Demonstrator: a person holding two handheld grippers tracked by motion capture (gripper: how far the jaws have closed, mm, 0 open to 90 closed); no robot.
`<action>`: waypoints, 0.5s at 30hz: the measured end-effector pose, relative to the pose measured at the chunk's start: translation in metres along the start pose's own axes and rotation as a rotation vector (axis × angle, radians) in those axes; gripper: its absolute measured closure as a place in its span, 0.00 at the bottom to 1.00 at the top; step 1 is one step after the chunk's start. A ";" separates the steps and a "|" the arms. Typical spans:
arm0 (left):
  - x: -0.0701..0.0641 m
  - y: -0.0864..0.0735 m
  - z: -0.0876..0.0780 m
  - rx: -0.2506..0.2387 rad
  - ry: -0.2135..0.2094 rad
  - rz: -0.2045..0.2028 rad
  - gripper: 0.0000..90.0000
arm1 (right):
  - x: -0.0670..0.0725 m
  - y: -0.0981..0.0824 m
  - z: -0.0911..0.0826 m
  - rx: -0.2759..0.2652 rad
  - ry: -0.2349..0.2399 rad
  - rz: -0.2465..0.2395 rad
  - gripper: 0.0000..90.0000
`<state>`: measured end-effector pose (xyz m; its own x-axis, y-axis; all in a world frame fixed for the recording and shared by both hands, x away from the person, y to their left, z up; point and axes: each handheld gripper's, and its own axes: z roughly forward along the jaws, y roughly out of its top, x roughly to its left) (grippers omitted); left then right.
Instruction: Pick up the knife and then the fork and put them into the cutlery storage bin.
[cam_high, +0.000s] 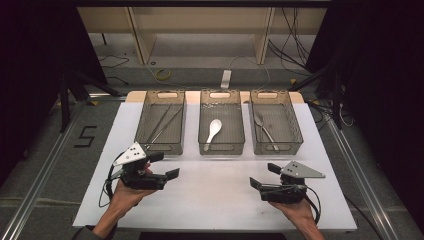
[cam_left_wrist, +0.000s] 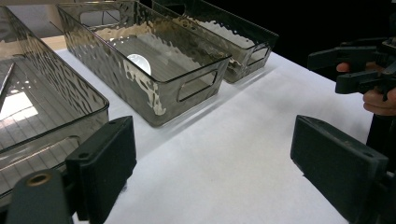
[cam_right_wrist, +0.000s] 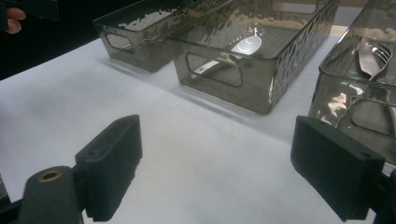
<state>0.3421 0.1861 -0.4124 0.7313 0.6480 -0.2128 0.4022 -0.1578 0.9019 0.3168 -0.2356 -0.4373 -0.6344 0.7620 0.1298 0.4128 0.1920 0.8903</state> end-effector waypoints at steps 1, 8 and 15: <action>0.000 0.000 0.000 0.000 0.000 0.000 0.15 | 0.000 0.000 0.000 0.000 0.001 0.000 0.19; 0.000 0.000 0.000 -0.003 0.002 0.000 0.15 | 0.001 0.000 0.000 0.000 0.000 -0.004 0.19; 0.001 0.001 0.000 -0.003 0.003 -0.002 0.15 | 0.001 0.000 0.001 0.002 0.000 -0.005 0.19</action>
<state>0.3427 0.1864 -0.4120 0.7291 0.6505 -0.2130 0.4018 -0.1548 0.9026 0.3170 -0.2345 -0.4371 -0.6365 0.7611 0.1250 0.4108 0.1974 0.8901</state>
